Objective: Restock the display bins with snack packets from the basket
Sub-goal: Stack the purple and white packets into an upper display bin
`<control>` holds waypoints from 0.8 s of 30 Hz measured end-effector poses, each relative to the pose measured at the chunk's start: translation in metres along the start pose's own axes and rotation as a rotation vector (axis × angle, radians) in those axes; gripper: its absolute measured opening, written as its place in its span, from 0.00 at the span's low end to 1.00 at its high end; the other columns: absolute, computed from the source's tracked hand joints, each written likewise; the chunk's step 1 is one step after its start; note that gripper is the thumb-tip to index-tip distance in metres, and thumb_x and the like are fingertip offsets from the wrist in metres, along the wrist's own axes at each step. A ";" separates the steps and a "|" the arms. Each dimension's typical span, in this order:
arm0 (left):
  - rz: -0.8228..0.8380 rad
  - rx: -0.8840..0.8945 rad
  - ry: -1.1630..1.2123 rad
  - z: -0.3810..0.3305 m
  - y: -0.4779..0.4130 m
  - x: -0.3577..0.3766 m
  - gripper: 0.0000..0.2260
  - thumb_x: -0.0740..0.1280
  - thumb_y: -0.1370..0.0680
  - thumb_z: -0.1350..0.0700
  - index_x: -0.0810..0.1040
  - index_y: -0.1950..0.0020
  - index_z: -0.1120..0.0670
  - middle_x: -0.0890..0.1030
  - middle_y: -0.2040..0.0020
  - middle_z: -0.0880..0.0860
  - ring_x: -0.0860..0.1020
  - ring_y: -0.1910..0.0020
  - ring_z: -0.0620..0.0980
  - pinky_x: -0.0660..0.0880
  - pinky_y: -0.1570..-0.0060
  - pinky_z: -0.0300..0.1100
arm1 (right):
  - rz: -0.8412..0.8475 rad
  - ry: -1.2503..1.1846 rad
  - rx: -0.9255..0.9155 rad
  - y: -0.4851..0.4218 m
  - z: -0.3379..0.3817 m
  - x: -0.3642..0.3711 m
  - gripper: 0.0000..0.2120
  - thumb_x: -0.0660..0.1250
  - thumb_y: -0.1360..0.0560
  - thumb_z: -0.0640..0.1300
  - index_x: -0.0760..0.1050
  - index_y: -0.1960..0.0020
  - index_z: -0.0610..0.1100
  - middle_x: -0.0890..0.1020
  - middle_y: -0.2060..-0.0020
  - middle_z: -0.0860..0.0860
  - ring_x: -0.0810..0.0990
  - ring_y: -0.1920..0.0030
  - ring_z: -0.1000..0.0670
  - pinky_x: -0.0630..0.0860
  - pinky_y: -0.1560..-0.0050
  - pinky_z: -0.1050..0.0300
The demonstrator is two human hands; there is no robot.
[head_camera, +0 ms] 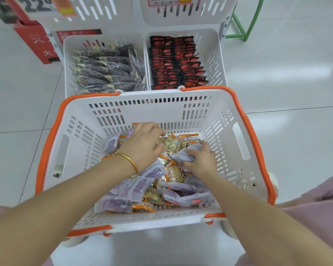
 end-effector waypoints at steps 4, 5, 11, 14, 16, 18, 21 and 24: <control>0.019 -0.005 0.026 -0.002 0.003 -0.006 0.16 0.61 0.21 0.57 0.69 0.33 0.53 0.67 0.32 0.50 0.58 0.32 0.49 0.54 0.35 0.36 | -0.135 -0.245 -0.063 0.009 0.017 -0.023 0.19 0.72 0.30 0.53 0.79 0.41 0.52 0.58 0.27 0.48 0.68 0.36 0.41 0.67 0.35 0.51; 0.026 -0.005 0.035 -0.003 0.003 -0.010 0.18 0.62 0.21 0.57 0.68 0.32 0.53 0.65 0.31 0.51 0.58 0.31 0.49 0.54 0.35 0.36 | -0.137 -0.331 -0.083 0.012 0.028 -0.034 0.19 0.72 0.31 0.53 0.79 0.41 0.51 0.59 0.28 0.48 0.67 0.34 0.43 0.67 0.34 0.51; 0.111 0.106 0.109 -0.016 0.000 -0.066 0.34 0.72 0.28 0.55 0.59 0.26 0.45 0.54 0.25 0.49 0.54 0.26 0.49 0.57 0.29 0.44 | 0.213 -0.678 -0.297 0.039 0.119 -0.128 0.13 0.72 0.30 0.46 0.81 0.46 0.53 0.71 0.37 0.53 0.70 0.36 0.54 0.66 0.34 0.52; 0.021 0.214 0.128 -0.022 0.002 -0.103 0.27 0.75 0.31 0.54 0.68 0.35 0.47 0.64 0.34 0.50 0.66 0.35 0.47 0.66 0.36 0.41 | 0.352 -0.708 -0.305 0.051 0.146 -0.163 0.10 0.72 0.31 0.48 0.81 0.50 0.55 0.78 0.44 0.42 0.78 0.46 0.41 0.72 0.39 0.42; -0.046 0.255 0.173 -0.027 0.002 -0.123 0.21 0.76 0.32 0.51 0.69 0.46 0.44 0.66 0.43 0.48 0.69 0.44 0.45 0.70 0.45 0.38 | 0.438 -0.682 -0.273 0.056 0.155 -0.182 0.15 0.72 0.33 0.54 0.79 0.48 0.53 0.78 0.46 0.38 0.76 0.52 0.42 0.74 0.44 0.46; -0.119 0.244 0.190 -0.030 0.001 -0.138 0.19 0.76 0.33 0.47 0.68 0.51 0.45 0.67 0.47 0.48 0.68 0.48 0.44 0.69 0.51 0.35 | 0.541 -0.688 -0.222 0.056 0.157 -0.193 0.24 0.64 0.33 0.65 0.78 0.45 0.50 0.81 0.49 0.45 0.76 0.52 0.45 0.73 0.46 0.50; -0.205 0.146 0.221 -0.024 -0.008 -0.149 0.19 0.74 0.33 0.43 0.71 0.54 0.52 0.68 0.52 0.50 0.68 0.52 0.45 0.65 0.57 0.27 | 0.641 -0.800 -0.144 0.047 0.155 -0.195 0.35 0.48 0.28 0.72 0.78 0.45 0.47 0.82 0.53 0.46 0.76 0.51 0.41 0.73 0.49 0.52; -0.245 0.020 0.226 -0.011 -0.017 -0.155 0.21 0.72 0.33 0.40 0.73 0.60 0.58 0.71 0.59 0.52 0.70 0.58 0.48 0.64 0.64 0.33 | 0.677 -0.871 -0.093 0.035 0.161 -0.185 0.40 0.44 0.29 0.75 0.77 0.39 0.48 0.82 0.44 0.45 0.78 0.40 0.40 0.72 0.38 0.44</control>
Point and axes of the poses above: each hand's wrist, its own y-axis away from the middle knuckle, its own x-axis out of the palm, z = x × y, the point moved 4 cm from there along -y, towards the middle knuckle
